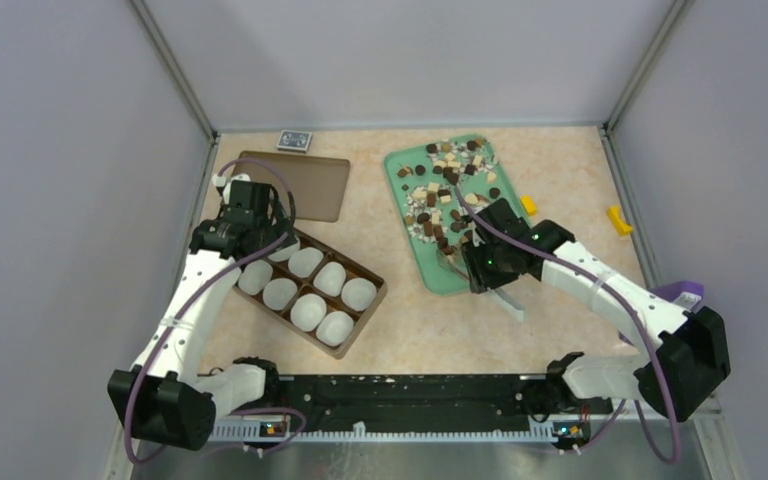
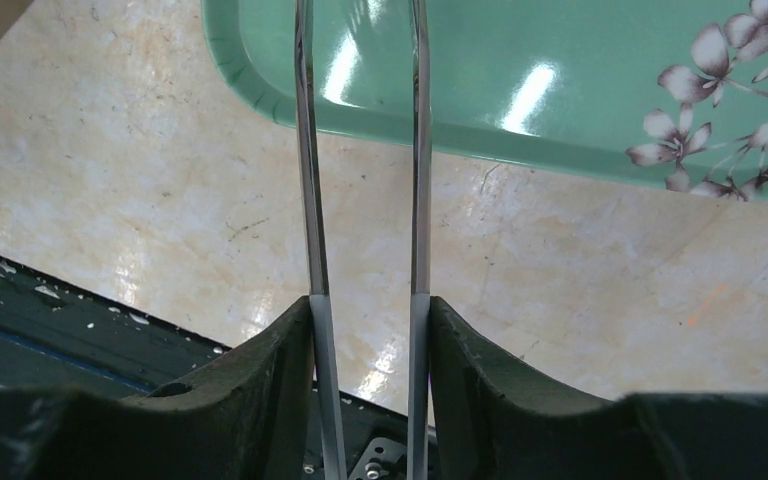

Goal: Pack the chocolate

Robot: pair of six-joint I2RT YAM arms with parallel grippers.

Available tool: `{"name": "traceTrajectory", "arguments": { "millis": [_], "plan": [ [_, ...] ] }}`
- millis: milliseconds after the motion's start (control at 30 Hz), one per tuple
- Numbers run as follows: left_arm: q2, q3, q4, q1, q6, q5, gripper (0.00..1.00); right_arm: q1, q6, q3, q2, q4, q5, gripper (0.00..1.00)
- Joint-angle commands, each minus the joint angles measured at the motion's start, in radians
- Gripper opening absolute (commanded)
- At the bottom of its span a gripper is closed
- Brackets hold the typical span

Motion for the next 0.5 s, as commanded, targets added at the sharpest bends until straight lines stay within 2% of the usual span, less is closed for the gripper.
{"name": "traceTrajectory", "arguments": {
  "millis": [0, 467],
  "plan": [
    [-0.012, -0.007, 0.036, 0.004, 0.013, -0.032, 0.99, 0.021, -0.002, 0.006, 0.024, 0.044, 0.027, 0.42],
    [-0.009, -0.021, 0.053, 0.005, 0.013, -0.016, 0.99, 0.074, 0.031, 0.01, 0.072, 0.037, 0.13, 0.43]
  ]
}}
